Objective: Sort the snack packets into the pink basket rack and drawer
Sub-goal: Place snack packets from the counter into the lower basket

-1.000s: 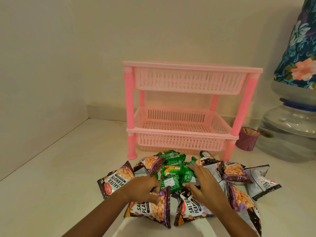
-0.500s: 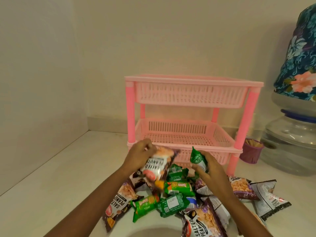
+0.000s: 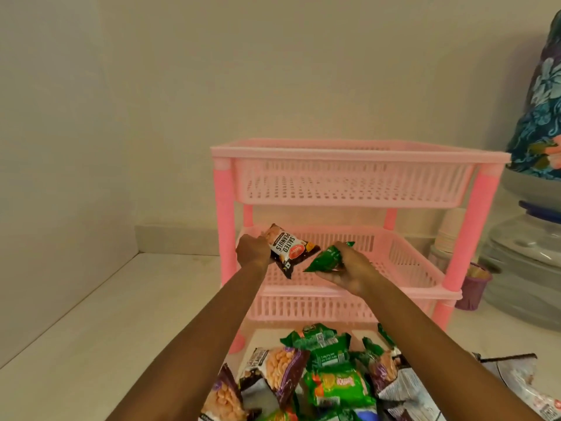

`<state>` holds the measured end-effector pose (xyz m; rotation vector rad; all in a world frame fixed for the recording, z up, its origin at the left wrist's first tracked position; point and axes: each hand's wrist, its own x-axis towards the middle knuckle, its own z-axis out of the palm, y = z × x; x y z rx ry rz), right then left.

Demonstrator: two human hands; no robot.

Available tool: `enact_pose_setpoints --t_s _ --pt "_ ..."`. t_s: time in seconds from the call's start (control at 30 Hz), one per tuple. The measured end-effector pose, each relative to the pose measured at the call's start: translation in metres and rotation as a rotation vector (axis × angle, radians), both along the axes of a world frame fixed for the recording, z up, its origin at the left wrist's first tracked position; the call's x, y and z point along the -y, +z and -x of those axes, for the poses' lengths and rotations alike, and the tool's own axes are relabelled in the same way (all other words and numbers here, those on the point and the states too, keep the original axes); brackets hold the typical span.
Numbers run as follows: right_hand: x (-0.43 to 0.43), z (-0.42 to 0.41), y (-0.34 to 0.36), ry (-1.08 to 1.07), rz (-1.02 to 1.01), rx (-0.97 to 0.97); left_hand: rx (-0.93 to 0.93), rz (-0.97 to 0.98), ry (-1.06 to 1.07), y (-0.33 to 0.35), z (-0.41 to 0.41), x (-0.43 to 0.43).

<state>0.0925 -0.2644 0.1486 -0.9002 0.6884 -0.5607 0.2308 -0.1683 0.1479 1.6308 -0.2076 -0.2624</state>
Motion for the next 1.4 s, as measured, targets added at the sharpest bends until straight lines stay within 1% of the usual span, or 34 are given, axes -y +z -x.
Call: enact_pose_setpoints --t_s 0.07,0.13,0.2,0.27,0.33,0.43,0.47,0.53,0.57,0.6,0.67,0.73,0.83,0.9,0.97,1.03,1.07,1.13,1.2,1.27,1.3,1.4 --pt "0.007 -0.019 -0.006 0.041 -0.004 -0.064 -0.015 -0.023 -0.005 -0.009 -0.014 0.008" --pt "0.013 -0.037 -0.014 0.060 0.036 -0.165 -0.072 -0.025 0.002 -0.020 -0.026 0.012" --pt "0.020 -0.054 -0.025 0.052 0.078 -0.258 -0.142 0.001 0.021 -0.030 -0.037 0.017" --pt "0.027 -0.067 -0.035 0.047 0.086 -0.309 -0.173 0.007 0.038 -0.038 -0.046 0.023" --pt "0.034 -0.077 -0.042 0.039 0.053 -0.296 -0.164 -0.017 0.057 -0.043 -0.051 0.029" --pt "0.044 -0.086 -0.048 -0.020 0.000 -0.153 -0.145 0.020 0.071 -0.047 -0.052 0.036" --pt "0.048 -0.086 -0.049 -0.064 0.009 -0.113 -0.148 0.045 0.053 -0.047 -0.051 0.038" --pt "0.051 -0.084 -0.047 -0.140 0.102 -0.098 -0.142 0.058 0.014 -0.047 -0.049 0.038" --pt "0.051 -0.081 -0.046 -0.155 0.164 -0.118 -0.105 0.037 -0.011 -0.047 -0.046 0.036" --pt "0.051 -0.077 -0.046 -0.162 0.226 -0.143 -0.031 -0.004 -0.045 -0.045 -0.042 0.034" --pt "0.043 -0.064 -0.041 -0.170 0.376 -0.189 0.200 -0.083 -0.115 -0.040 -0.029 0.025" --pt "0.025 -0.046 -0.035 -0.175 0.556 -0.172 0.433 -0.083 -0.192 -0.037 -0.014 0.013" --pt "-0.004 -0.014 -0.036 -0.137 0.852 -0.145 0.685 -0.069 -0.336 -0.037 0.015 -0.011" --pt "-0.022 0.012 -0.043 -0.086 1.044 -0.161 0.853 -0.117 -0.424 -0.044 0.031 -0.033" --pt "-0.035 0.037 -0.049 -0.007 1.219 -0.206 1.035 -0.241 -0.553 -0.053 0.045 -0.055" --pt "-0.041 0.061 -0.054 0.198 1.317 -0.298 1.143 -0.378 -0.734 -0.062 0.052 -0.074" --pt "-0.041 0.072 -0.057 0.350 1.350 -0.375 1.128 -0.432 -0.830 -0.066 0.056 -0.082" --pt "-0.038 0.090 -0.063 0.652 1.381 -0.576 0.978 -0.567 -1.018 -0.072 0.060 -0.095" --pt "-0.036 0.100 -0.067 0.844 1.380 -0.730 0.869 -0.807 -1.185 -0.080 0.058 -0.102" --pt "-0.037 0.104 -0.071 0.940 1.433 -0.832 0.840 -1.020 -1.253 -0.087 0.056 -0.104" --pt "-0.039 0.103 -0.073 0.966 1.481 -0.866 0.843 -1.071 -1.252 -0.090 0.056 -0.103" --pt "-0.046 0.097 -0.080 0.969 1.586 -0.934 0.899 -1.072 -1.181 -0.098 0.059 -0.095"
